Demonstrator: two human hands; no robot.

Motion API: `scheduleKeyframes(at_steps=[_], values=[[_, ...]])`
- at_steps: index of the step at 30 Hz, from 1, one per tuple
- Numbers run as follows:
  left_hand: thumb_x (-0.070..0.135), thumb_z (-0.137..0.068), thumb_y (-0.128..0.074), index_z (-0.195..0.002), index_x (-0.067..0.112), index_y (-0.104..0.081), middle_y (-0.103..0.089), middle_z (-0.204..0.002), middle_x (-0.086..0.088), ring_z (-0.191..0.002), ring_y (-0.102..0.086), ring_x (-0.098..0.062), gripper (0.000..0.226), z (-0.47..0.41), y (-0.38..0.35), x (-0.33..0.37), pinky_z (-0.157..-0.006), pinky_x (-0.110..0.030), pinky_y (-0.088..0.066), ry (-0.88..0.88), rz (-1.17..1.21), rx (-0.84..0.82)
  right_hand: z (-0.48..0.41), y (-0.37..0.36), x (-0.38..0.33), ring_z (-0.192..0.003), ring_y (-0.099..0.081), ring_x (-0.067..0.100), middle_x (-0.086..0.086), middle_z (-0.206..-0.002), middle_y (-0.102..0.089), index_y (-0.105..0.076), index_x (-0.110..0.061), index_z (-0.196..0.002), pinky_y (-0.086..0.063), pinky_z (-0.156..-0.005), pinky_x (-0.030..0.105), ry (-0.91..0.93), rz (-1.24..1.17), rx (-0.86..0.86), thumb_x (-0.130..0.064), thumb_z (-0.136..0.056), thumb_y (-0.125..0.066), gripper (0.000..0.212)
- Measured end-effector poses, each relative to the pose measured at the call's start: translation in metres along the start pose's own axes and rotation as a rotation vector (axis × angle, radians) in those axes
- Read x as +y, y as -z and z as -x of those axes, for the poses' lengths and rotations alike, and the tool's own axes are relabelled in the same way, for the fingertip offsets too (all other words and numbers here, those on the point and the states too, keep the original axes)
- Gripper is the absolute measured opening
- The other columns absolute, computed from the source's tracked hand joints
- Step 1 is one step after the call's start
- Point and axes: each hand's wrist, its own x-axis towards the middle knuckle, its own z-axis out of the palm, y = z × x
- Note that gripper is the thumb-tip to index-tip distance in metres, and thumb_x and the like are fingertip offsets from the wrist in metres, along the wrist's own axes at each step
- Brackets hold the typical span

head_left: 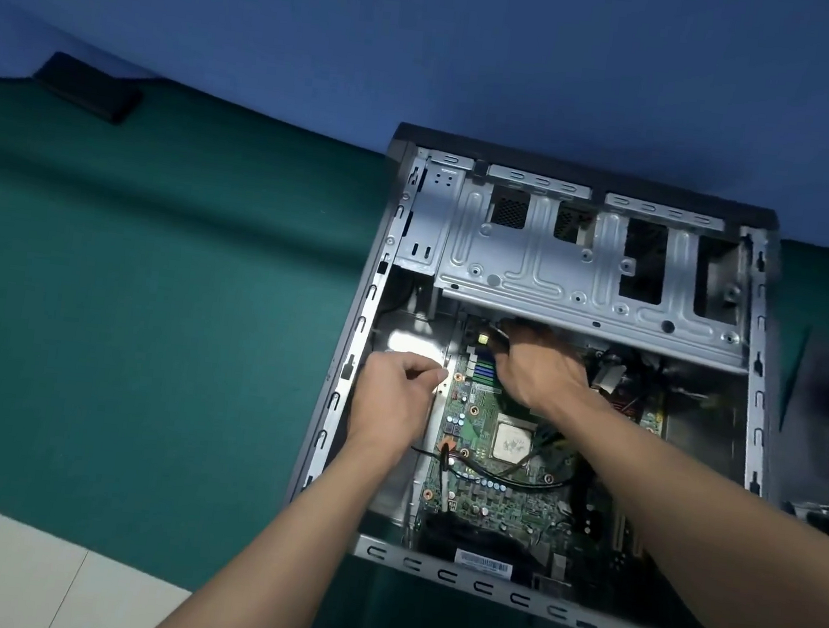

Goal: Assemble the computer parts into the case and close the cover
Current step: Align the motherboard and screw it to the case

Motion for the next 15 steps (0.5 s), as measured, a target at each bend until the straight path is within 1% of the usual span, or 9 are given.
scheduleKeyframes(at_steps=[3,5,7,9,11,12,13,14,15], values=[[0.019,-0.086,-0.072,-0.077,0.026,-0.072,-0.069,-0.081,0.014,-0.081,-0.069,-0.013,0.011,-0.008,-0.005,0.006,-0.081,-0.040,-0.058,0.000,-0.017,0.018,-0.002,0.000,-0.001,-0.060,-0.055,0.016,0.000,-0.073,-0.054,-0.055,-0.013,-0.101,-0.049,-0.058,0.030,-0.004,-0.001,-0.010,-0.025,-0.102,-0.031,0.027],[0.020,-0.085,-0.073,-0.081,0.024,-0.074,-0.070,-0.087,0.013,-0.086,-0.067,-0.012,0.005,-0.015,-0.010,0.009,-0.085,-0.038,-0.056,0.004,-0.016,0.046,-0.004,0.004,-0.003,-0.064,-0.055,0.016,0.000,-0.075,-0.054,-0.054,-0.012,-0.099,-0.051,-0.064,0.033,0.009,-0.012,-0.049,-0.029,-0.102,-0.030,0.029],[0.023,-0.085,-0.074,-0.085,0.022,-0.075,-0.072,-0.094,0.008,-0.084,-0.064,-0.009,0.002,-0.023,-0.016,0.012,-0.086,-0.029,-0.051,0.009,-0.030,0.072,-0.004,0.006,-0.002,-0.067,-0.055,0.016,0.002,-0.081,-0.056,-0.053,-0.011,-0.105,-0.052,-0.070,0.036,0.032,-0.007,-0.075,-0.031,-0.103,-0.029,0.031],[0.023,-0.085,-0.074,-0.084,0.023,-0.076,-0.071,-0.086,0.010,-0.074,-0.060,-0.002,0.003,-0.031,-0.025,0.014,-0.075,-0.020,-0.049,0.011,-0.043,0.083,-0.005,0.008,0.001,-0.066,-0.055,0.016,0.003,-0.086,-0.057,-0.052,-0.013,-0.112,-0.052,-0.070,0.036,0.042,0.000,-0.084,-0.031,-0.103,-0.030,0.030],[0.021,-0.087,-0.073,-0.084,0.023,-0.076,-0.066,-0.076,0.014,-0.062,-0.056,0.004,0.004,-0.039,-0.033,0.017,-0.057,-0.010,-0.046,0.005,-0.059,0.096,-0.005,0.010,0.001,-0.069,-0.055,0.018,0.003,-0.091,-0.057,-0.051,-0.013,-0.115,-0.052,-0.072,0.037,0.062,-0.010,-0.096,-0.031,-0.102,-0.032,0.030],[0.020,-0.087,-0.072,-0.087,0.022,-0.076,-0.066,-0.078,0.012,-0.060,-0.056,0.003,0.005,-0.043,-0.036,0.019,-0.053,-0.011,-0.045,0.006,-0.067,0.108,-0.005,0.012,0.000,-0.072,-0.055,0.020,0.004,-0.095,-0.057,-0.051,-0.013,-0.116,-0.052,-0.077,0.039,0.077,-0.027,-0.092,-0.033,-0.102,-0.033,0.030],[0.018,-0.088,-0.070,-0.091,0.022,-0.076,-0.069,-0.084,0.009,-0.061,-0.058,0.000,0.008,-0.047,-0.039,0.020,-0.054,-0.016,-0.047,0.010,-0.074,0.125,-0.005,0.013,-0.002,-0.075,-0.054,0.022,0.005,-0.098,-0.056,-0.049,-0.014,-0.116,-0.052,-0.080,0.039,0.091,-0.050,-0.073,-0.034,-0.102,-0.035,0.029],[0.016,-0.089,-0.068,-0.095,0.022,-0.076,-0.071,-0.090,0.005,-0.063,-0.061,-0.005,0.012,-0.051,-0.041,0.020,-0.059,-0.020,-0.051,0.020,-0.079,0.144,-0.003,0.014,-0.003,-0.076,-0.052,0.023,0.006,-0.097,-0.054,-0.049,-0.015,-0.114,-0.050,-0.078,0.038,0.097,-0.075,-0.039,-0.035,-0.101,-0.036,0.027],[0.012,-0.089,-0.065,-0.097,0.022,-0.076,-0.072,-0.094,0.001,-0.069,-0.065,-0.012,0.017,-0.054,-0.044,0.019,-0.065,-0.025,-0.054,0.033,-0.085,0.168,-0.001,0.015,-0.003,-0.072,-0.050,0.023,0.006,-0.090,-0.052,-0.049,-0.015,-0.109,-0.048,-0.073,0.034,0.099,-0.096,0.003,-0.033,-0.101,-0.037,0.023]])
